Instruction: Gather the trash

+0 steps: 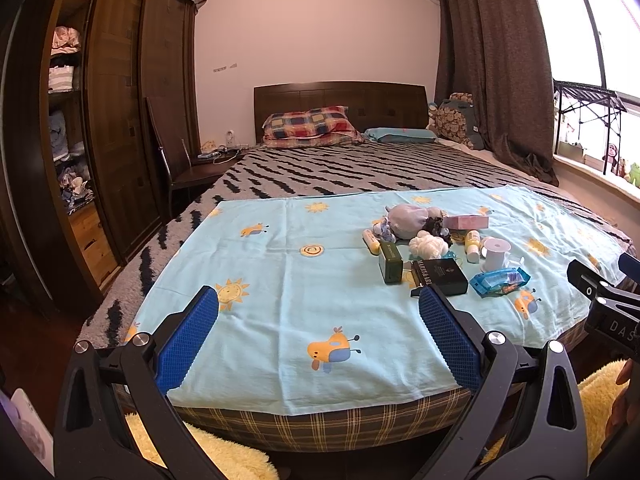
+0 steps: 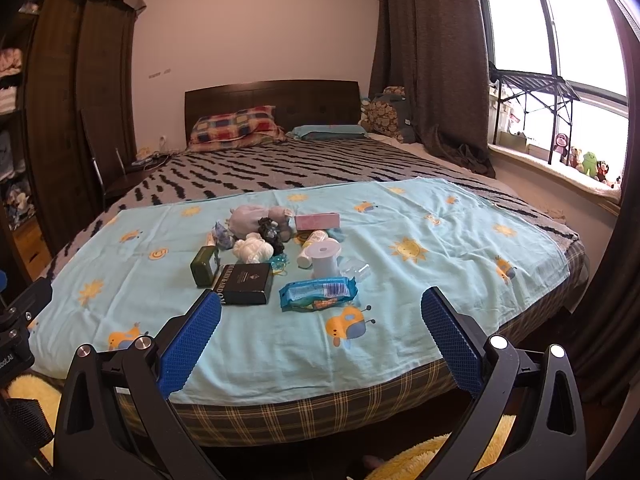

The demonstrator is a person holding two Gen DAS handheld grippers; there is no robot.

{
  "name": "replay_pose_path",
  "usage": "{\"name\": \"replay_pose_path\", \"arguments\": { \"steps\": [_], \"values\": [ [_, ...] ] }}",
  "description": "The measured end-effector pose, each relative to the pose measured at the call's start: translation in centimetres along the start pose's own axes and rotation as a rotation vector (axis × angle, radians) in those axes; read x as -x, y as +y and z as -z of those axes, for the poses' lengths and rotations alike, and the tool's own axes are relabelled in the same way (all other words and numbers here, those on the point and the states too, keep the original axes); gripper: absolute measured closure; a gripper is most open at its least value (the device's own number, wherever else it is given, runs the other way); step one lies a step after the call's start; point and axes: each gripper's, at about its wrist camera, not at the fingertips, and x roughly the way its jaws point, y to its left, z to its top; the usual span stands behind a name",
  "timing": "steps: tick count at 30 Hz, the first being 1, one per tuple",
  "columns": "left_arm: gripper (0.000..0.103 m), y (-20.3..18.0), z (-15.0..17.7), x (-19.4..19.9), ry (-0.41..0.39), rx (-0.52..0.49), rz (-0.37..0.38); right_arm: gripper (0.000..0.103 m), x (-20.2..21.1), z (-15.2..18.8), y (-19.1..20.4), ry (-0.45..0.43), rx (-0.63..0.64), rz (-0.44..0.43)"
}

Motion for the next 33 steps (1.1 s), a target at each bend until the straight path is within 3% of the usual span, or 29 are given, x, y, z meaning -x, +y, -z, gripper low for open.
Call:
{"name": "replay_pose_path", "arguments": {
  "steps": [33],
  "values": [
    [0.008,-0.1,-0.4,-0.05,-0.004,-0.003,-0.005,0.003,0.17,0.06,-0.41,-0.006,-0.009,0.008]
  ]
}}
